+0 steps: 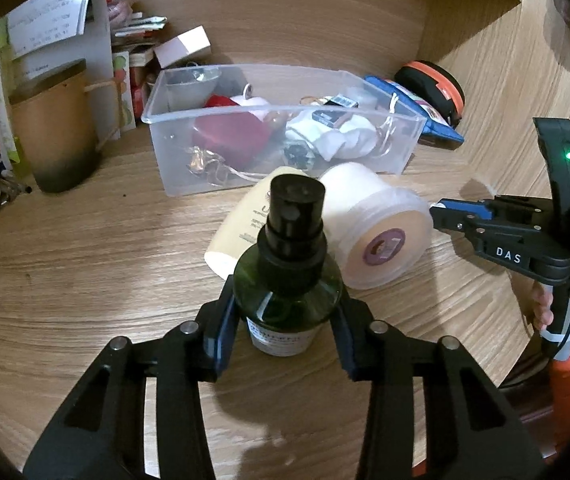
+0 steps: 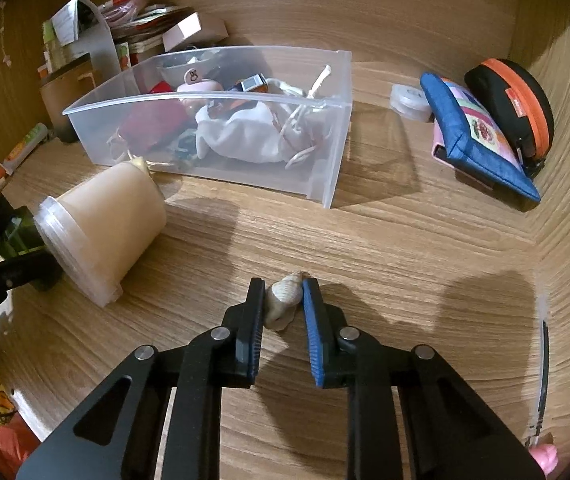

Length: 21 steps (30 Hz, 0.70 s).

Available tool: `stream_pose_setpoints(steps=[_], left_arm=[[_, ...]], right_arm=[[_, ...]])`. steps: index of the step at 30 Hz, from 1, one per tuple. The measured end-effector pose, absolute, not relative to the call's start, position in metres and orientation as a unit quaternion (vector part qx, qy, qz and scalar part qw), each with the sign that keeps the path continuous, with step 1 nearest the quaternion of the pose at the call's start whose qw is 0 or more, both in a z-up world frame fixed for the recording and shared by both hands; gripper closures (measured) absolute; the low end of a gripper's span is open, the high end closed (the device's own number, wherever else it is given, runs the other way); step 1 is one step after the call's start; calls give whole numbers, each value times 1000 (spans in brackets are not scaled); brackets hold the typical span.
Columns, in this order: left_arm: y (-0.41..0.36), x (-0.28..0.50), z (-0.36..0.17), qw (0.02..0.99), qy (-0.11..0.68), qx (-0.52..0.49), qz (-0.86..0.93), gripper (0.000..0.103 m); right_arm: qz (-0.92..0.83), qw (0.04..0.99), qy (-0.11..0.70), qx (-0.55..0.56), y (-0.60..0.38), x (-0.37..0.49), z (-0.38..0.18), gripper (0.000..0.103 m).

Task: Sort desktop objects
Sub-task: 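Grasp the dark green spray bottle with the left tool while the right tool grasps the shell, then carry the bottle and shell over the clear box and lower them inside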

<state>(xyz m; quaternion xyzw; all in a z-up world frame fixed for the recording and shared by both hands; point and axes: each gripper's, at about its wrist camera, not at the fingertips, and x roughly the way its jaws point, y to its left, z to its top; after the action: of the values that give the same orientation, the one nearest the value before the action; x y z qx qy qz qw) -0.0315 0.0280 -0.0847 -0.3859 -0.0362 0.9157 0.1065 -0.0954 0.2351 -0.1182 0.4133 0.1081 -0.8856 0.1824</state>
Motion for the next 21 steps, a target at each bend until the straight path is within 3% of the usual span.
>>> stream_pose_setpoints(steps=[21], left_arm=[[-26, -47, -30, 73, -50, -331, 939, 61]], right_arm=[[-907, 219, 99, 345, 225, -94, -53, 86]])
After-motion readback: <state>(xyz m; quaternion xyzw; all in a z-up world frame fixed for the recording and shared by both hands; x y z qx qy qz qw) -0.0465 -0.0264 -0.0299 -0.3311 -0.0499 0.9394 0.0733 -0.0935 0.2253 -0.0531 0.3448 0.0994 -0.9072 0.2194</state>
